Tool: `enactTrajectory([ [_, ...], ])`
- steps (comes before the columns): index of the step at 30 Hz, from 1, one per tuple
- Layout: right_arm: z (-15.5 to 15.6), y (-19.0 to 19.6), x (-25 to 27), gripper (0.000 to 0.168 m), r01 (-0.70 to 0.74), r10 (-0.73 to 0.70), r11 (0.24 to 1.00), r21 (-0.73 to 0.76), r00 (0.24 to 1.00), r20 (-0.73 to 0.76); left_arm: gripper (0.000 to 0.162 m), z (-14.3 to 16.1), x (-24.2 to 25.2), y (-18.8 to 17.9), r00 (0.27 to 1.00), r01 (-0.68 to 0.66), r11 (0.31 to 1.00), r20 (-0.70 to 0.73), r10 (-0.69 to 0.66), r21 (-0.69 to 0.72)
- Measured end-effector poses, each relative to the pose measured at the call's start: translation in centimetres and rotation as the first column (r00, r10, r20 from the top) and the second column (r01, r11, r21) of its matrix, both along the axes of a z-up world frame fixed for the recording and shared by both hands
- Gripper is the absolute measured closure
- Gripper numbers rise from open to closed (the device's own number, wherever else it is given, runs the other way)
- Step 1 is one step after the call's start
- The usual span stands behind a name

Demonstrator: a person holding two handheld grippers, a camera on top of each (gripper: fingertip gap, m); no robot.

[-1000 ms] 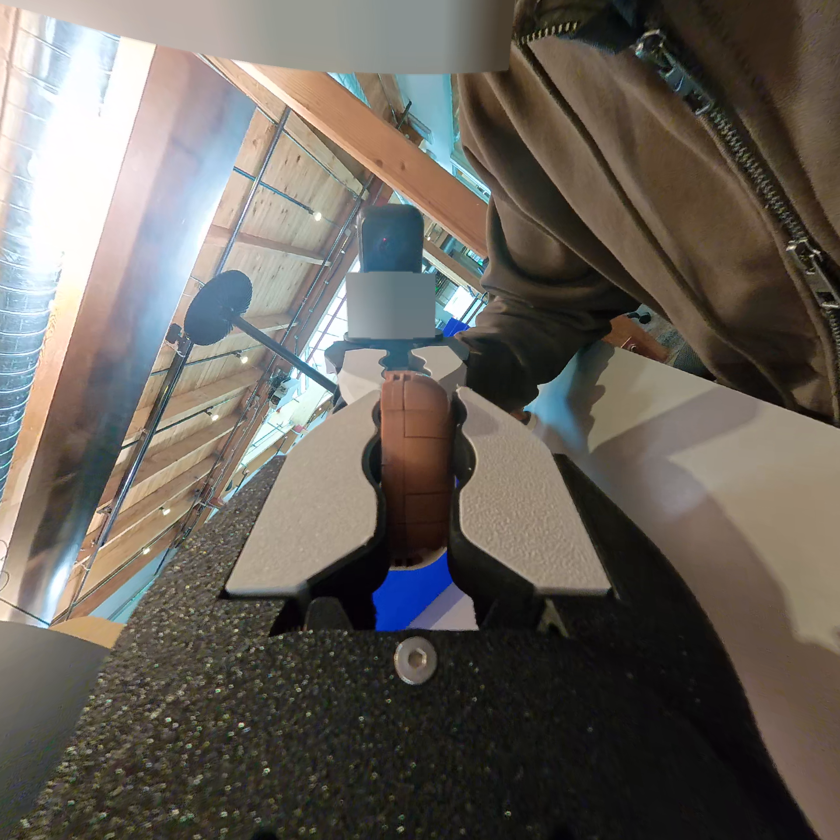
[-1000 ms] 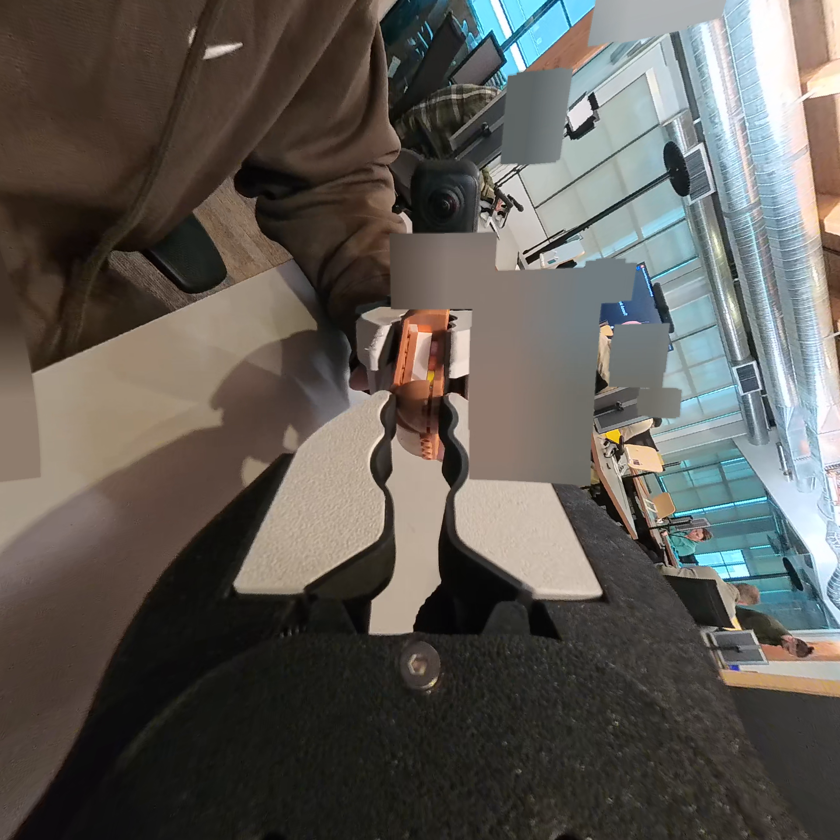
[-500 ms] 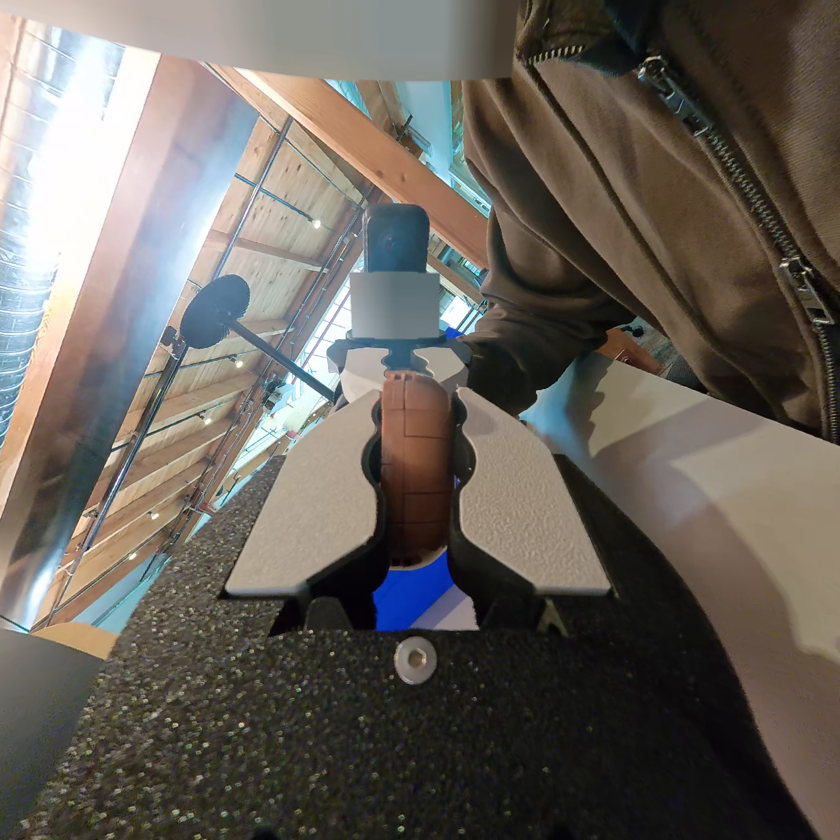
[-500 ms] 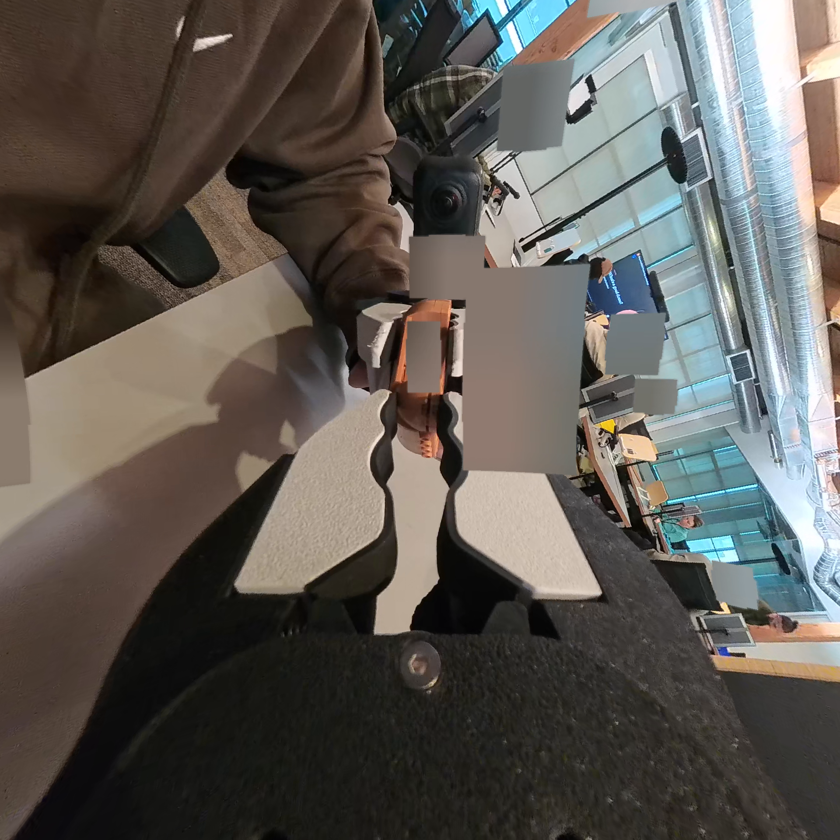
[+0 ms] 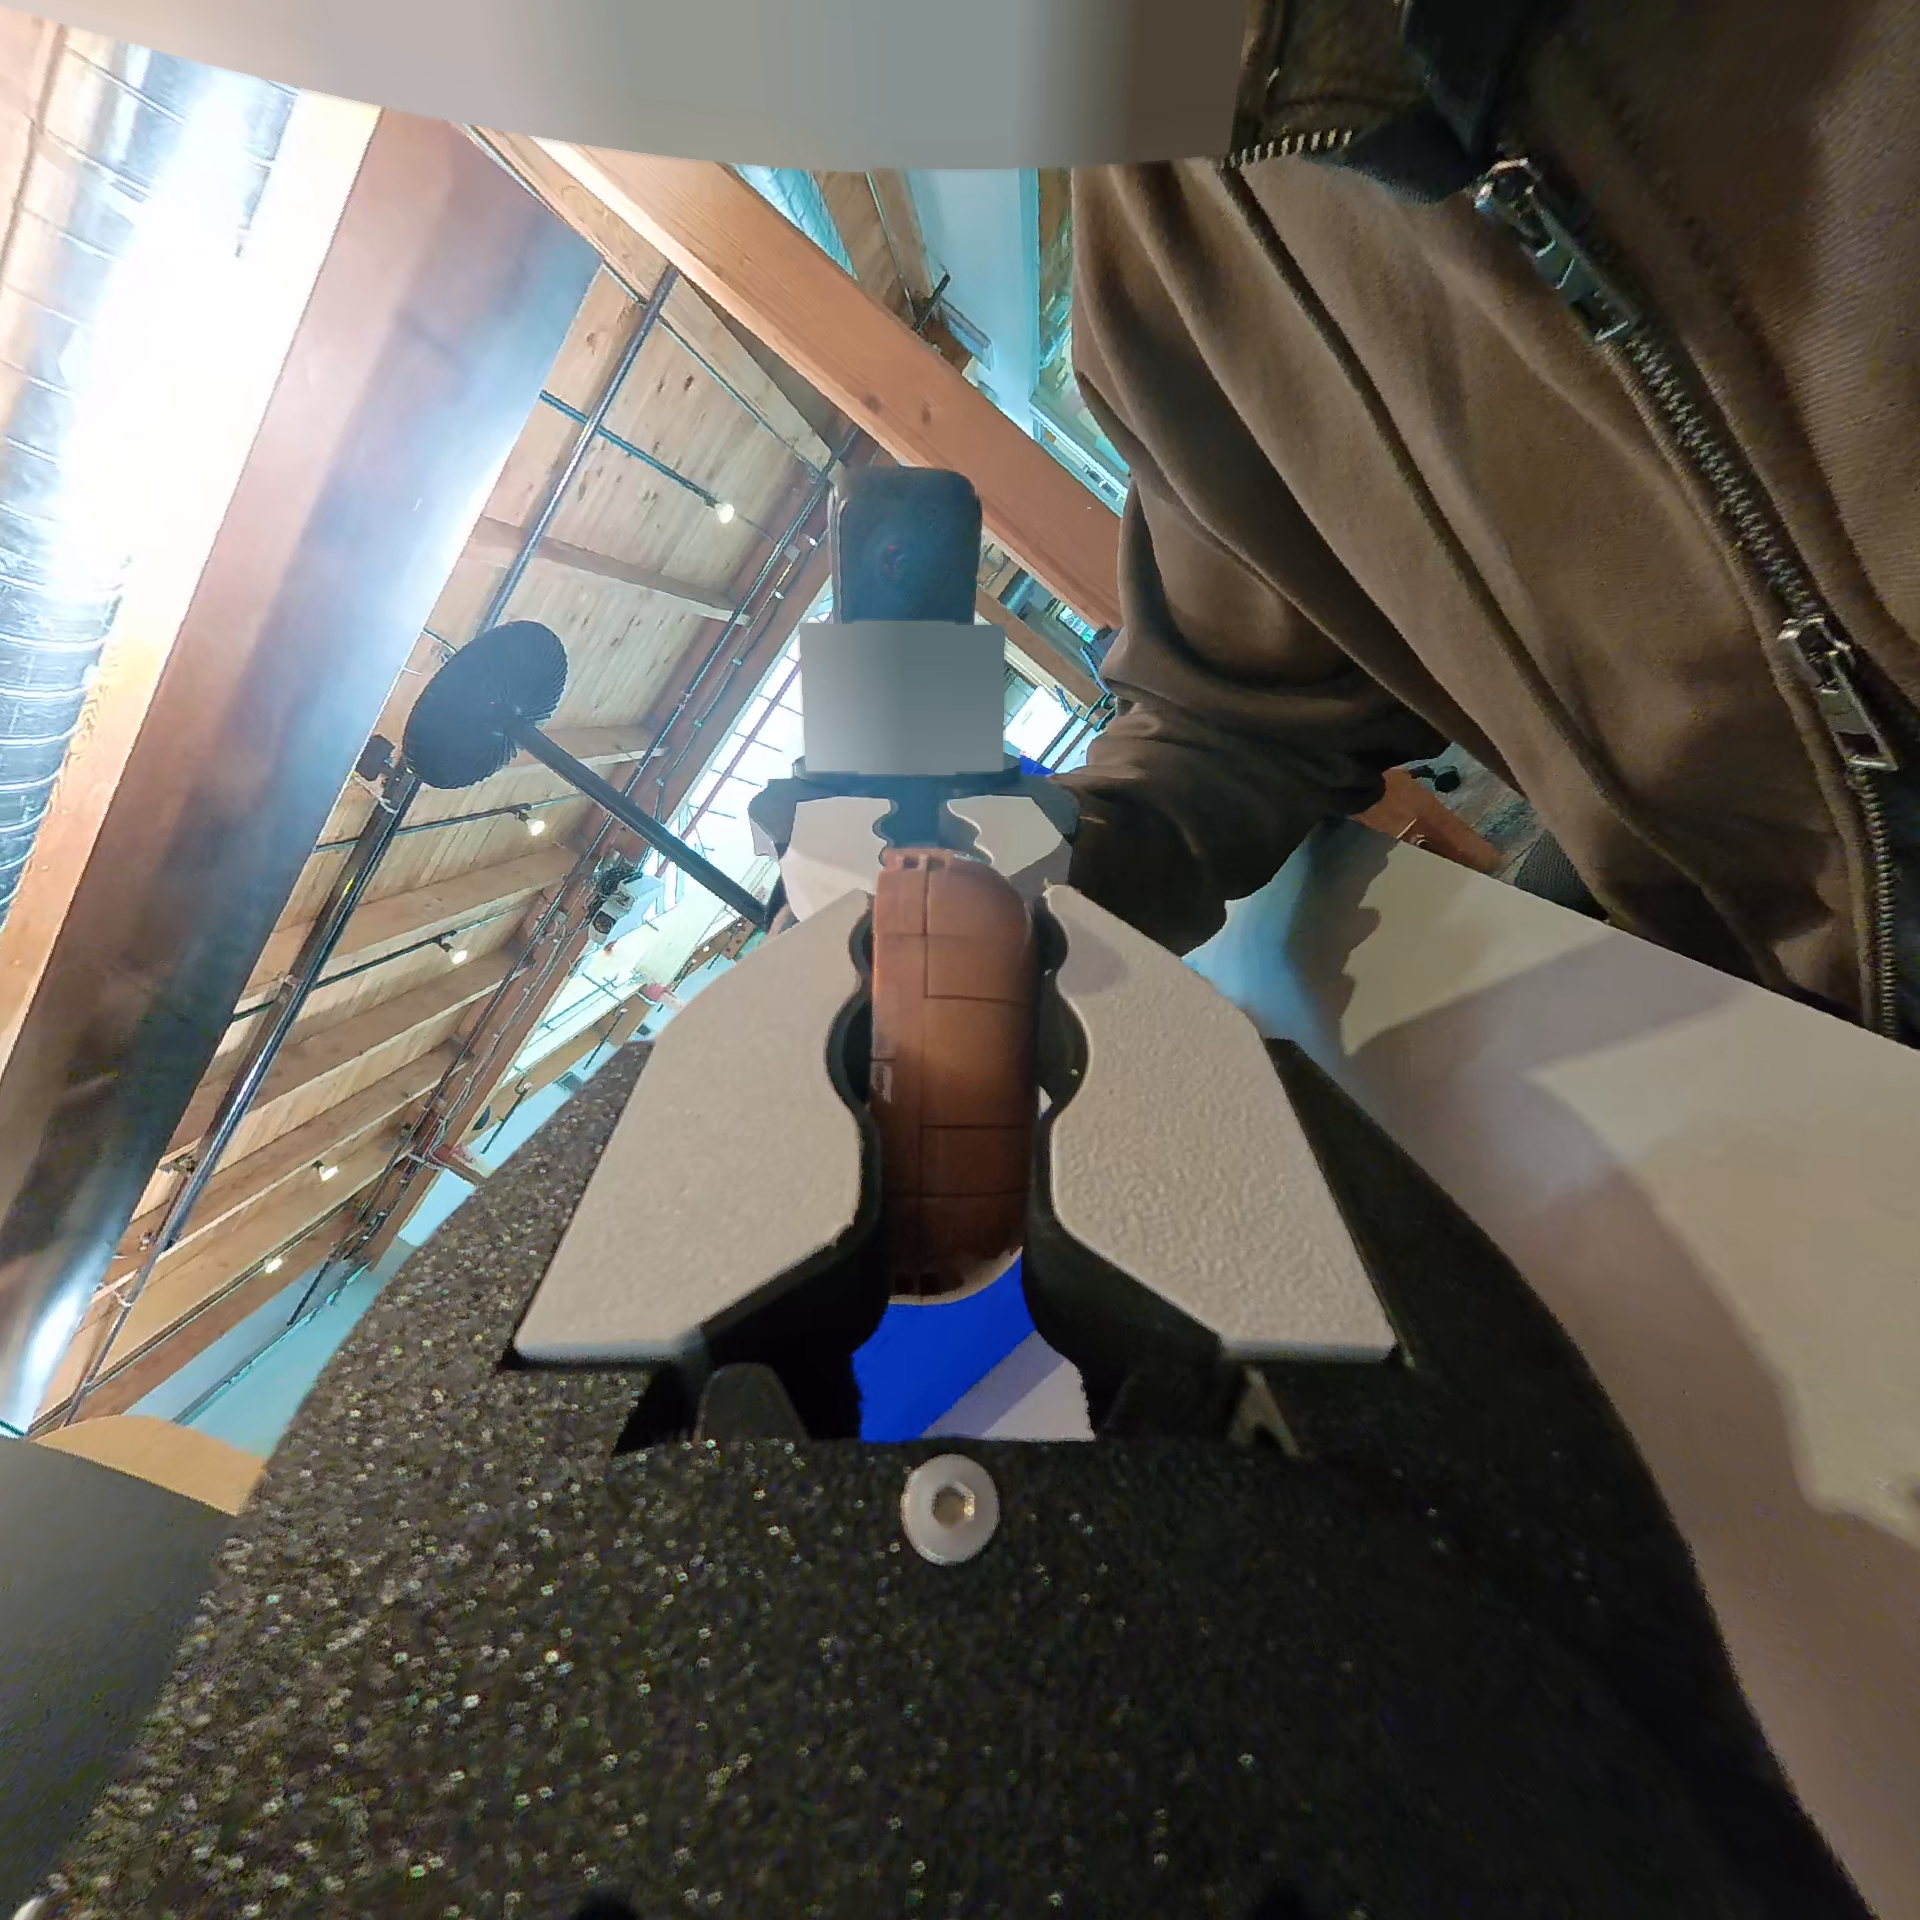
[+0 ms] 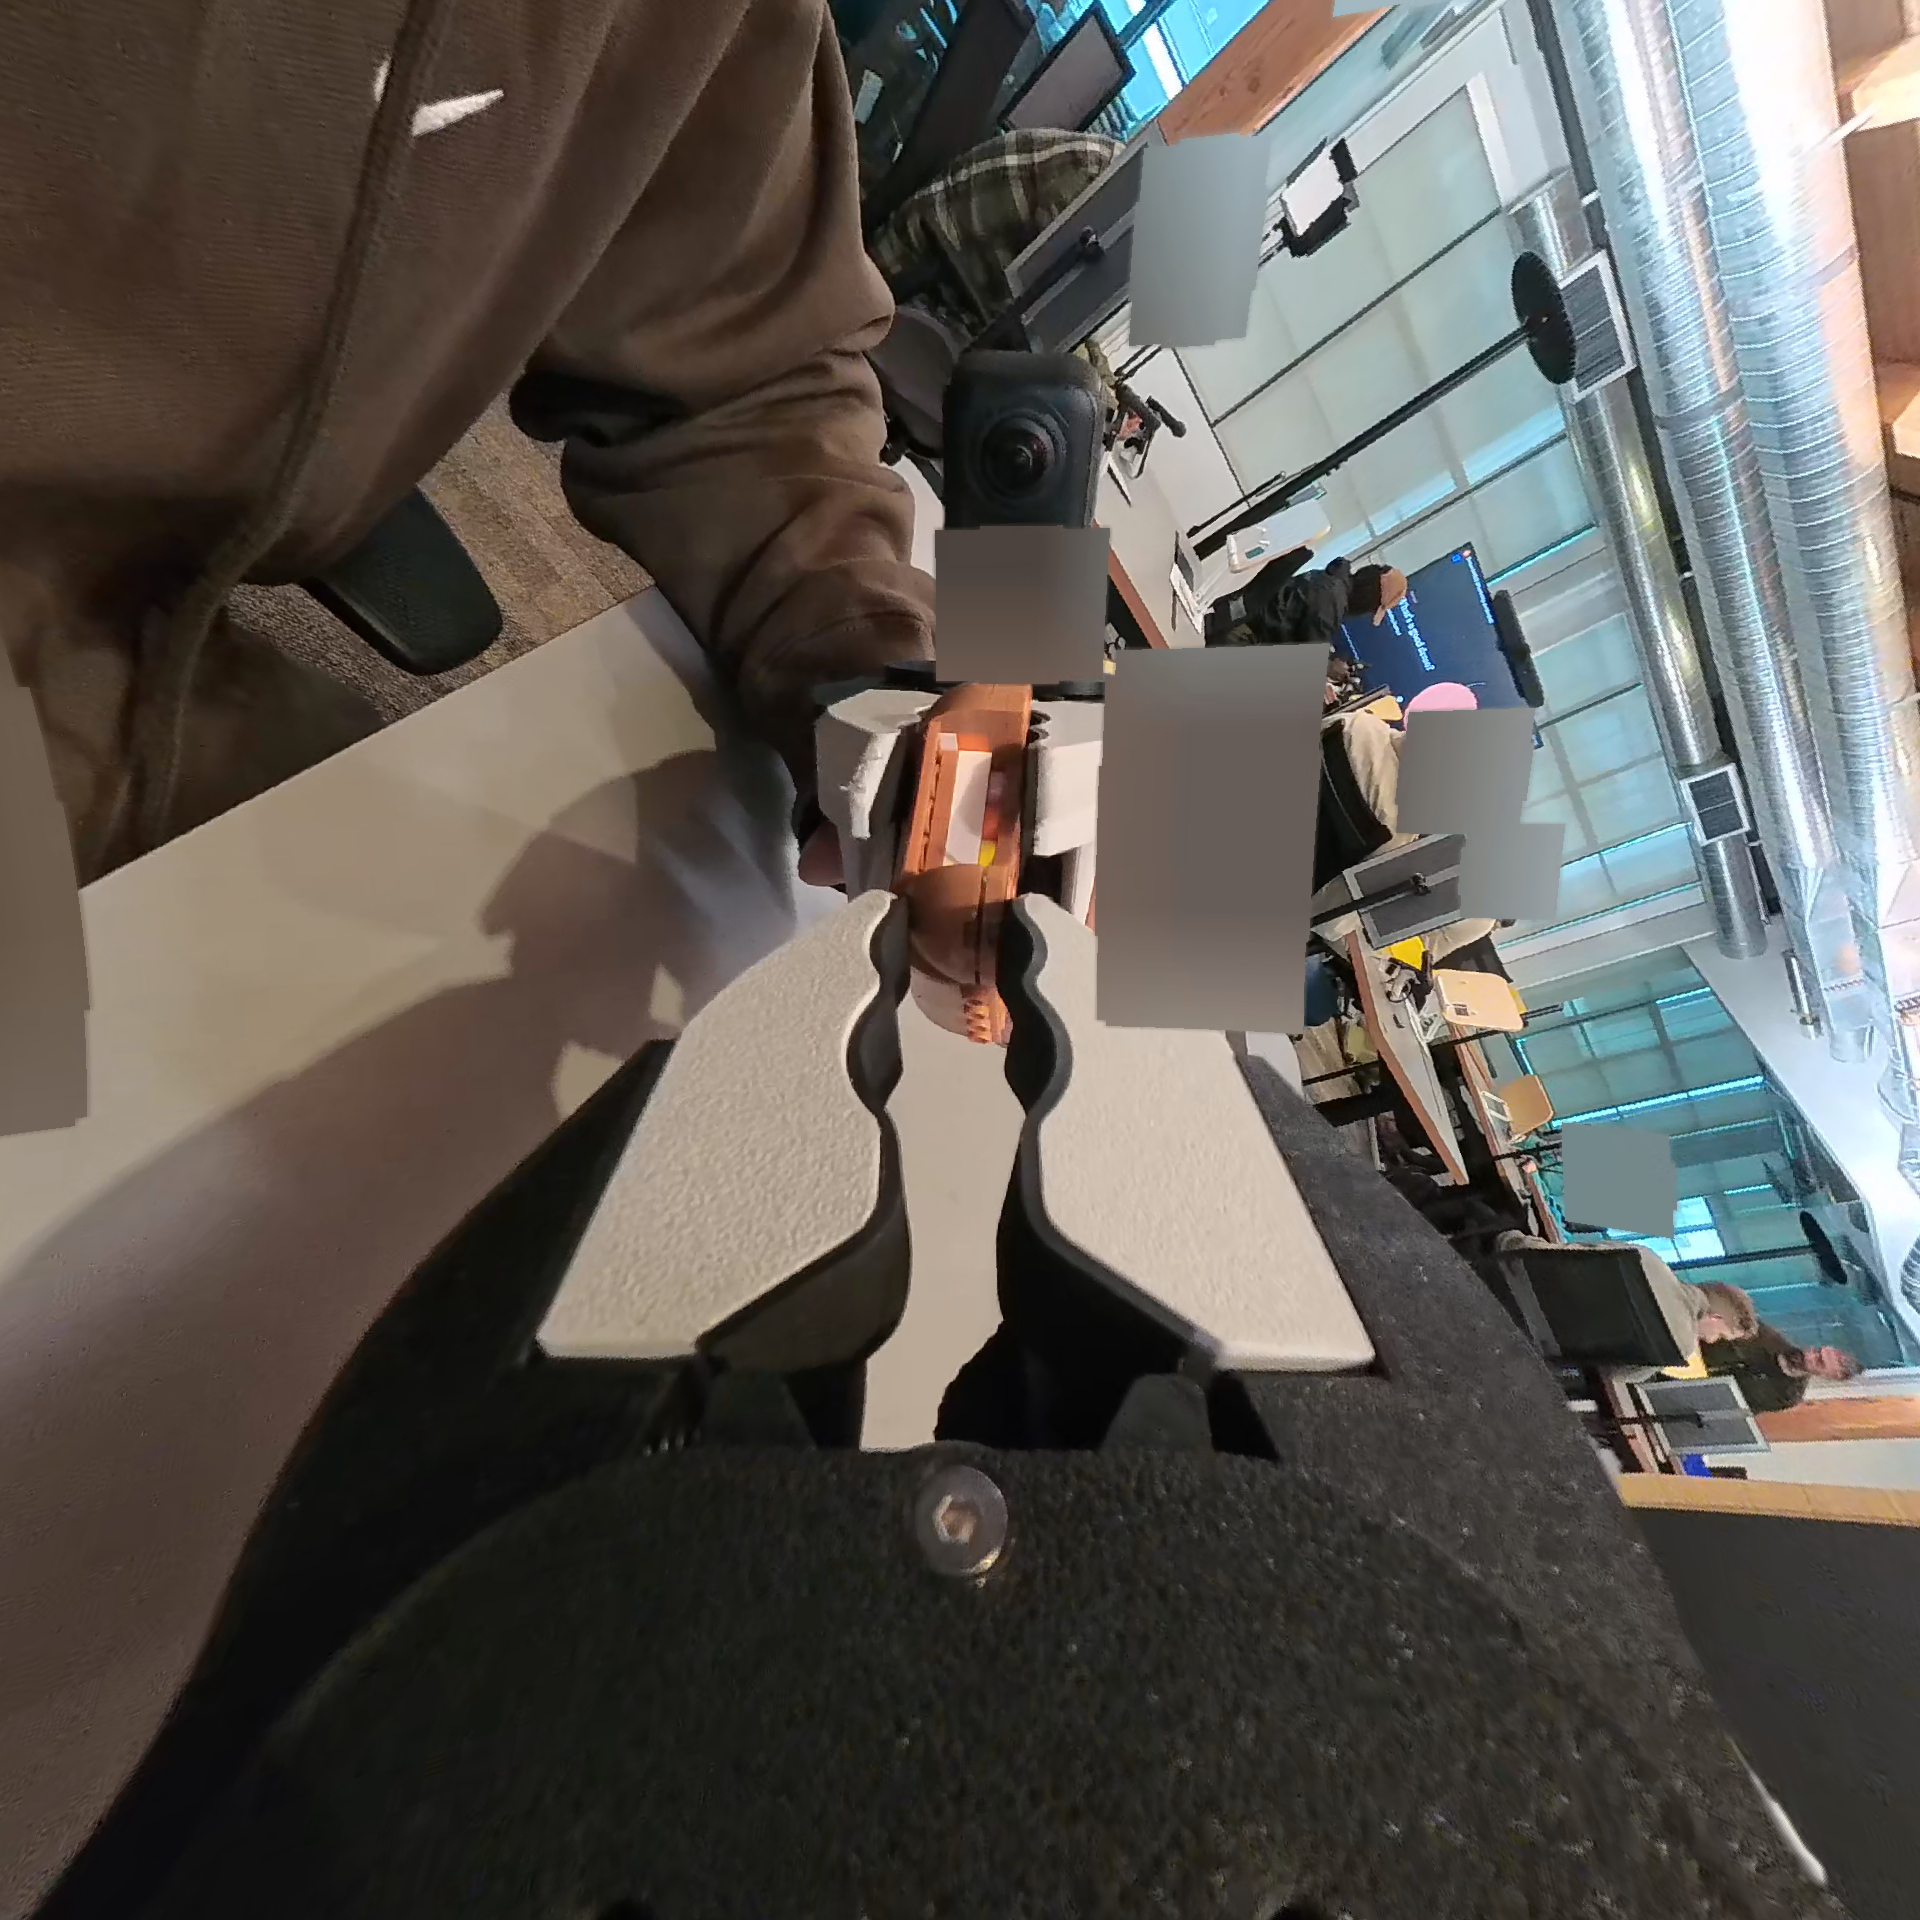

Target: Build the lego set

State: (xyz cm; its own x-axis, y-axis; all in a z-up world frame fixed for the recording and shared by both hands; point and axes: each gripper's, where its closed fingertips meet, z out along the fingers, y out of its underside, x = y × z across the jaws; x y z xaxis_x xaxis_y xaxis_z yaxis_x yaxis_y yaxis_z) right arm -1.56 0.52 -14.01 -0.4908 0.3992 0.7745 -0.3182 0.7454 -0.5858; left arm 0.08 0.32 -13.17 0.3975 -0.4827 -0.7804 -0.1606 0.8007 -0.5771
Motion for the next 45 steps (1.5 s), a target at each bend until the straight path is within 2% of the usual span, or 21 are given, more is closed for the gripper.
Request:
enactTrajectory([
  [7,0.2,0.1,-0.1,0.151,-0.009,0.009,0.998,-0.065,1.0,0.001,0.136,0.1,-0.1,0.2,1.0,-0.002,1.0,0.026,0.003,-0.022],
  [11,0.9,0.9,-0.7,0.148,0.039,-0.047,0.99,-0.135,0.997,-0.059,0.136,0.7,-0.9,0.8,0.992,0.014,0.995,0.125,-0.001,-0.102],
  [13,0.9,1.3,-1.0,0.143,0.065,-0.074,0.983,-0.171,0.996,-0.051,0.136,1.0,-1.4,1.2,0.983,0.04,0.987,0.183,-0.011,-0.153],
  [19,0.8,2.0,-1.9,0.144,0.117,-0.124,0.962,-0.248,0.992,-0.013,0.136,1.4,-2.4,1.9,0.946,0.151,0.948,0.321,-0.055,-0.281],
  [27,1.3,2.3,-2.6,0.144,0.144,-0.135,0.925,-0.351,0.99,0.05,0.136,2.0,-3.4,2.4,0.876,0.3,0.88,0.472,-0.101,-0.369],
  [36,1.8,2.6,-2.6,0.147,0.137,-0.077,0.863,-0.487,0.987,0.142,0.136,1.9,-3.6,2.4,0.874,0.31,0.872,0.474,-0.105,-0.378],
  [45,1.6,2.5,-2.8,0.149,0.141,-0.088,0.874,-0.466,0.987,0.134,0.136,1.8,-3.7,2.6,0.868,0.327,0.855,0.486,-0.103,-0.402],
])
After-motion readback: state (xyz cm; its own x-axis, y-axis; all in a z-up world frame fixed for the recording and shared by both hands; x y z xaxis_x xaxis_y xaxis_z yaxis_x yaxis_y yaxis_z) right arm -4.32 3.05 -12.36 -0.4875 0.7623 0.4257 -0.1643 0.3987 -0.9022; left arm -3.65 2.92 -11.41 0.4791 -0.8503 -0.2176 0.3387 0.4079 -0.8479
